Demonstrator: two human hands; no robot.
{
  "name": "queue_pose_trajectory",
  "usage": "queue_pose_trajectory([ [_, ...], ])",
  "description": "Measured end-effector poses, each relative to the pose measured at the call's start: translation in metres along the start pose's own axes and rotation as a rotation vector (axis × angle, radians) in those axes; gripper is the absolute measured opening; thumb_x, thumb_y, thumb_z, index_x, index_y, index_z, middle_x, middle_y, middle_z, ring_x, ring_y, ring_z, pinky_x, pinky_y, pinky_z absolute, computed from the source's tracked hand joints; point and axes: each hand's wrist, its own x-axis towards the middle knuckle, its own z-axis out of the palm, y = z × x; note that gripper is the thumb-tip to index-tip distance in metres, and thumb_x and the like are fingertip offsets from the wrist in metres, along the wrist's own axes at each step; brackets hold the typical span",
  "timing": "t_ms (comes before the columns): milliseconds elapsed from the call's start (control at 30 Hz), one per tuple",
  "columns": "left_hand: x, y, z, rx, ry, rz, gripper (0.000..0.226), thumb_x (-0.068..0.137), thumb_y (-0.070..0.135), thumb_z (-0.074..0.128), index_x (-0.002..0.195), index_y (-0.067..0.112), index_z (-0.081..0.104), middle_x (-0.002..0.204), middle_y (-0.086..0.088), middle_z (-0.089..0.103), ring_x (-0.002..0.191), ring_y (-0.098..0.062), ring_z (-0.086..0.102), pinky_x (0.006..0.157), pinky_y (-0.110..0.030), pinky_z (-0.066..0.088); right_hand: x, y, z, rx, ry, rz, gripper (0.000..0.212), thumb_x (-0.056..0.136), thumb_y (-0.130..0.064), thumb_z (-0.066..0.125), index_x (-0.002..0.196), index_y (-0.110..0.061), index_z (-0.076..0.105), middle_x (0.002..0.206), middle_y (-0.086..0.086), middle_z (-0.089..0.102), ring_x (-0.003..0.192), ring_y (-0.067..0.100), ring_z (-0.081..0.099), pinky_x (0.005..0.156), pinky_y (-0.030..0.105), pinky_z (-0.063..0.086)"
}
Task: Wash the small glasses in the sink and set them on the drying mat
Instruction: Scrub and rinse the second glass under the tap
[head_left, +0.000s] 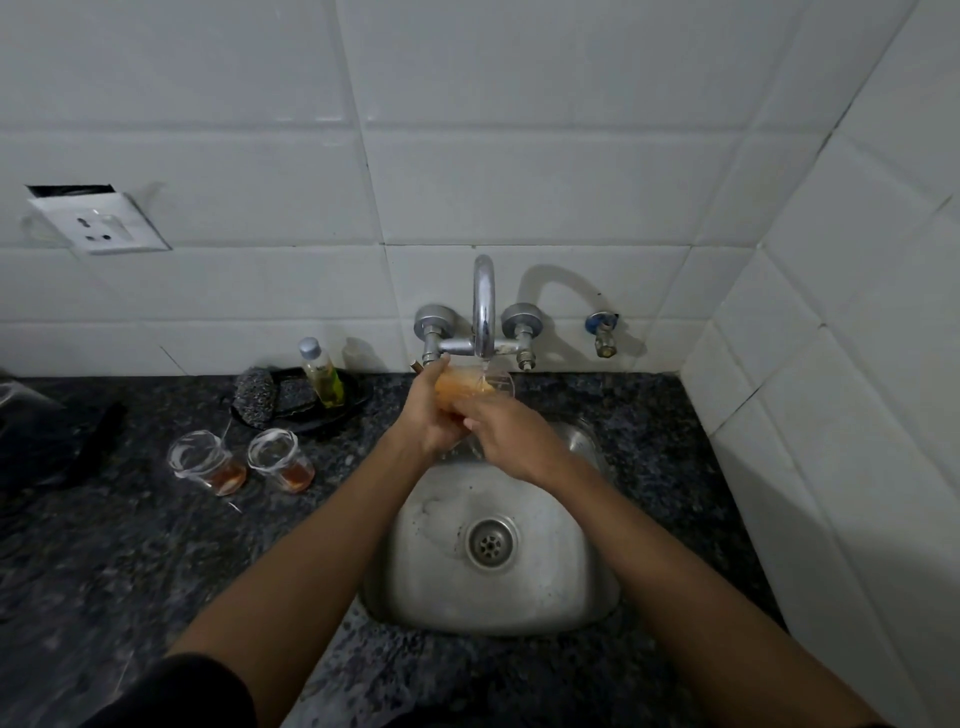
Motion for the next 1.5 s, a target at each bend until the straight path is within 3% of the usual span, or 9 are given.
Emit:
queue_pose_trajectory([
  [133, -0.001, -0.008, -0.002, -0.002, 0.048, 0.066, 0.044, 0.105, 0.036, 0.052, 0.09, 0.002, 0.076, 0.091, -0.015, 0.073, 0.086, -0.028, 0.073, 0.09, -0.04, 0.057, 0.005, -0.011, -0.003, 0.388, 0.016, 0.172, 0.033, 0.11, -0.03, 0.049, 0.139, -0.02, 0.064, 0.114, 0.0, 0.071, 0.087, 0.008, 0.066, 0.069, 0.025, 0.056],
  [300, -0.002, -0.006, 0.003, -0.018, -0.012, 0.009, 0.053, 0.102, 0.045, 0.052, 0.113, -0.002, 0.073, 0.107, -0.02, 0.073, 0.102, -0.033, 0.07, 0.106, -0.046, 0.051, 0.001, 0.002, 0.0, -0.027, -0.01, 0.017, 0.028, 0.106, -0.022, 0.051, 0.133, -0.023, 0.059, 0.119, 0.004, 0.068, 0.103, 0.022, 0.067, 0.082, 0.039, 0.057],
  [433, -0.005, -0.007, 0.005, 0.084, 0.026, 0.065, 0.037, 0.103, 0.042, 0.061, 0.115, 0.008, 0.069, 0.105, -0.014, 0.071, 0.097, -0.029, 0.072, 0.084, -0.042, 0.061, 0.001, -0.002, 0.007, 0.604, -0.015, 0.206, 0.045, 0.105, -0.006, 0.054, 0.145, -0.025, 0.06, 0.13, -0.005, 0.068, 0.103, 0.011, 0.068, 0.078, 0.02, 0.055],
  [533, -0.007, -0.012, 0.001, 0.09, 0.048, 0.132, 0.027, 0.098, 0.037, 0.065, 0.108, 0.011, 0.061, 0.1, -0.014, 0.065, 0.086, -0.029, 0.07, 0.067, -0.039, 0.06, 0.004, -0.012, 0.003, 1.018, 0.055, 0.445, 0.03, 0.108, -0.022, 0.056, 0.137, -0.022, 0.067, 0.118, 0.004, 0.075, 0.089, 0.023, 0.073, 0.058, 0.029, 0.055],
  [667, -0.014, -0.009, 0.0, 0.028, 0.048, 0.285, 0.02, 0.099, 0.02, 0.063, 0.117, 0.016, 0.054, 0.1, -0.015, 0.065, 0.086, -0.027, 0.068, 0.073, -0.041, 0.061, -0.001, -0.007, -0.006, 1.28, 0.184, 0.611, 0.038, 0.11, -0.042, 0.049, 0.12, -0.014, 0.073, 0.106, 0.01, 0.078, 0.082, 0.019, 0.072, 0.058, 0.032, 0.055],
  [833, -0.025, -0.008, 0.002, 0.148, 0.19, 0.414, 0.04, 0.094, 0.015, 0.074, 0.131, 0.002, 0.064, 0.107, -0.016, 0.071, 0.096, -0.027, 0.071, 0.086, -0.044, 0.061, -0.014, 0.006, -0.003, 1.11, 0.309, 0.774, 0.033, 0.112, -0.032, 0.048, 0.099, -0.011, 0.07, 0.087, 0.006, 0.075, 0.073, 0.015, 0.07, 0.054, 0.028, 0.053],
  [967, -0.038, -0.01, 0.007, 0.333, 0.172, 0.479, 0.016, 0.093, 0.015, 0.076, 0.107, 0.016, 0.068, 0.105, -0.006, 0.073, 0.095, -0.021, 0.074, 0.093, -0.05, 0.061, -0.021, 0.014, 0.005, 1.003, 0.267, 0.763, 0.017, 0.108, -0.017, 0.055, 0.109, -0.011, 0.071, 0.106, 0.016, 0.077, 0.088, 0.024, 0.074, 0.067, 0.033, 0.061],
  [1167, -0.044, -0.009, 0.013, 0.536, 0.241, 0.655, 0.054, 0.083, 0.02, 0.089, 0.129, 0.016, 0.061, 0.118, -0.005, 0.072, 0.103, -0.015, 0.073, 0.082, -0.029, 0.062, -0.026, 0.022, 0.018, 0.803, 0.224, 0.658, 0.019, 0.104, -0.013, 0.063, 0.122, -0.016, 0.068, 0.116, 0.003, 0.072, 0.098, 0.018, 0.073, 0.077, 0.033, 0.065],
  [1500, -0.036, 0.001, 0.014, 0.573, 0.251, 0.76, 0.044, 0.084, 0.021, 0.088, 0.117, 0.028, 0.061, 0.113, -0.003, 0.072, 0.101, -0.018, 0.074, 0.083, -0.028, 0.062, -0.028, 0.01, 0.019, 0.246, 0.335, 0.219, 0.051, 0.096, -0.008, 0.068, 0.146, -0.015, 0.058, 0.136, 0.001, 0.066, 0.123, 0.014, 0.062, 0.105, 0.03, 0.052],
])
